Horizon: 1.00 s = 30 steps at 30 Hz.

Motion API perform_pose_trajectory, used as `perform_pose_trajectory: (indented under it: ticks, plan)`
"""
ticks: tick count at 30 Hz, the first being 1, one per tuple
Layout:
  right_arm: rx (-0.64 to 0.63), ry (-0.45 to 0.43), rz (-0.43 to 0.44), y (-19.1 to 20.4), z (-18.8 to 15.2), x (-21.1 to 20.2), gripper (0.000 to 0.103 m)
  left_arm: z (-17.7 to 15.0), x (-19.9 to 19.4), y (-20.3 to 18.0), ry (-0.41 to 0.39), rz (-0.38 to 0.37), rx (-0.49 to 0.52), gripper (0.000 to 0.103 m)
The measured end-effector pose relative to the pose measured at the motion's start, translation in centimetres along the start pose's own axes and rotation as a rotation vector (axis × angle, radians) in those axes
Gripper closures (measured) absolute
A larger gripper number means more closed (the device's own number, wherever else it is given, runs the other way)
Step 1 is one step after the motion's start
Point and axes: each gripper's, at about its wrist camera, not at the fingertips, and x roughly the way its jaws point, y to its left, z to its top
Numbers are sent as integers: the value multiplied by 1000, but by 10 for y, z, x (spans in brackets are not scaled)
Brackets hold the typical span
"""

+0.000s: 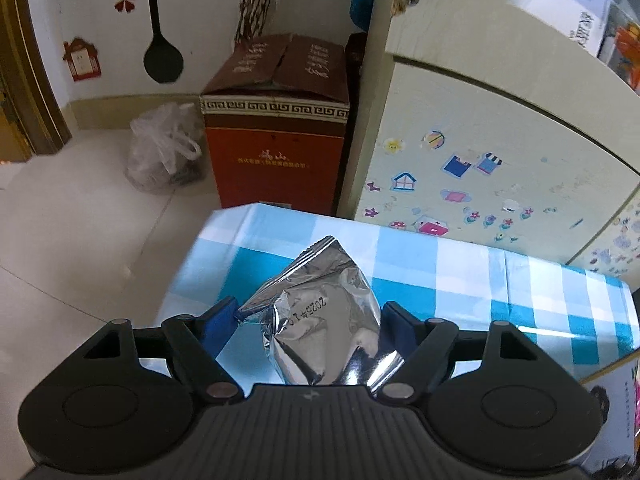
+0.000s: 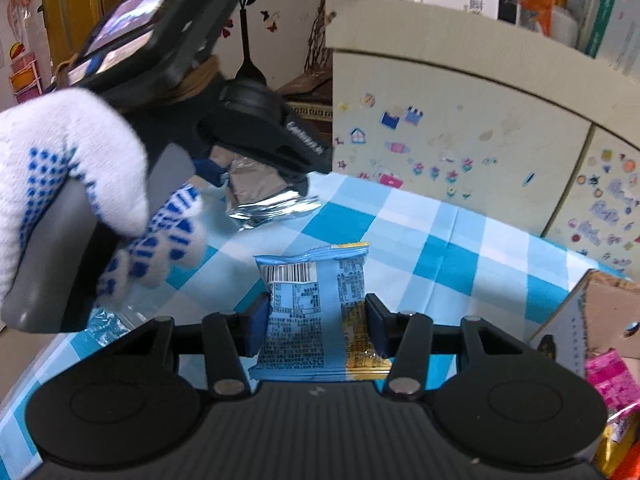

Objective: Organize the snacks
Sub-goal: 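Lift and carry the silver foil packet and blue packet over the cardboard box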

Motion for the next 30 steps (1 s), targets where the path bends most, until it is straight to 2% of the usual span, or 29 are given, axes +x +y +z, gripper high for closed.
perform_pose_trajectory:
  ticks: [10,30]
  plan:
    - [29,-38,-21,-8,1,-36,52,-12,-32,19,-14,22,-32,21]
    - [73,-150,-36,-16,-1,-99,52,-36,-86,3,-80,19,18,20]
